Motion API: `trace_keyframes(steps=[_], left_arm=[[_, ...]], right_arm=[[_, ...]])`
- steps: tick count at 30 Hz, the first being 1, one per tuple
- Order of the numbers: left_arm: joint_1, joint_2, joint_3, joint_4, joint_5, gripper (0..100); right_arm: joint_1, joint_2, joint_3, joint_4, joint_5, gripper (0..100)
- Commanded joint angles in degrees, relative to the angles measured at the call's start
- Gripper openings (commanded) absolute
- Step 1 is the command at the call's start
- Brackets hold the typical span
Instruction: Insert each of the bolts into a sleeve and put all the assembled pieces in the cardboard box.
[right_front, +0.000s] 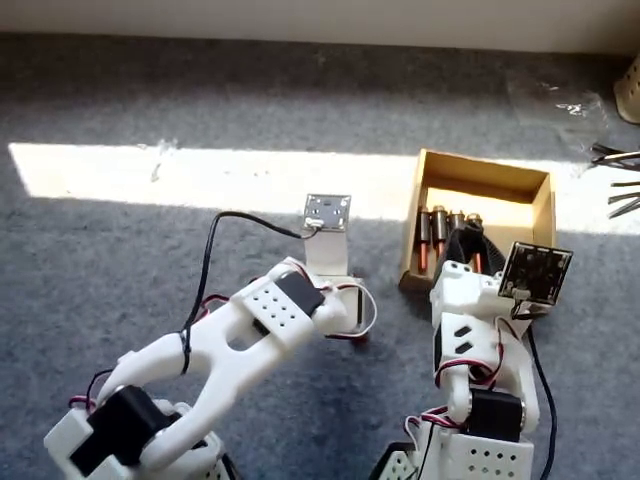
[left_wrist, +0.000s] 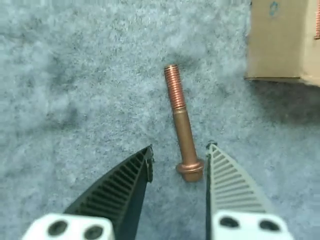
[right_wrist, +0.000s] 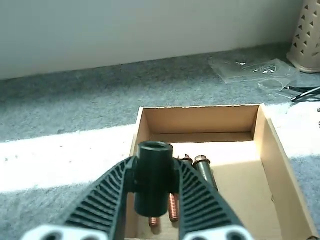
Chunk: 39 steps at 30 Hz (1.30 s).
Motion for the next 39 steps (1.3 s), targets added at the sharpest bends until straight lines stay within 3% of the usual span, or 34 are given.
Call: trace_keyframes(steps=[1, 20, 29, 39], left_arm=[[0.1, 3.7, -0.7, -4.0, 0.4, 17], [0.6, 17.0, -6.8, -5.9, 0.4, 16], [0.1, 17.7, -12.4, 4.3, 0.1, 16], [-2.2, 17.7, -12.6, 9.0, 0.0, 16]], right_arm=[[0.7, -0.7, -0.6, -1.6, -0.5, 0.4], [0.7, -0.7, -0.6, -1.6, -0.4, 0.4], [0.7, -0.7, -0.6, -1.6, -0.4, 0.4], [0.7, -0.7, -0.6, -1.6, -0.4, 0.4]])
